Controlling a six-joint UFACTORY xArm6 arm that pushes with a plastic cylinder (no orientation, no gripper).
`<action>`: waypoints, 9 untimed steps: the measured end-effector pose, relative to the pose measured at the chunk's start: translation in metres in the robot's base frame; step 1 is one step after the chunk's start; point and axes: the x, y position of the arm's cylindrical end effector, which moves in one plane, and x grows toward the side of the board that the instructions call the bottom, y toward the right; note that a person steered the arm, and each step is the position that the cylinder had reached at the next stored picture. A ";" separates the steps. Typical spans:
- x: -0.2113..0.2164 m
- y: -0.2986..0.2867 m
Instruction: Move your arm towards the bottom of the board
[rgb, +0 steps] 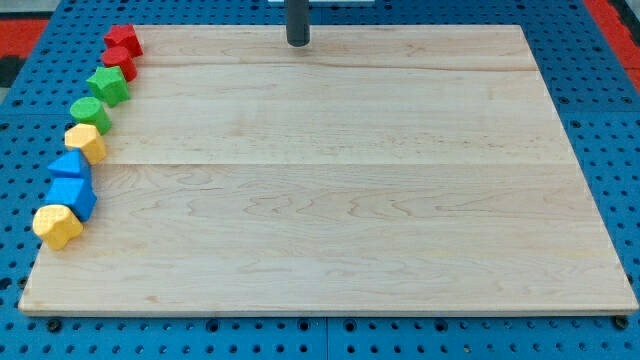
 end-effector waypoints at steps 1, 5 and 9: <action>0.000 0.000; -0.008 0.005; -0.027 -0.060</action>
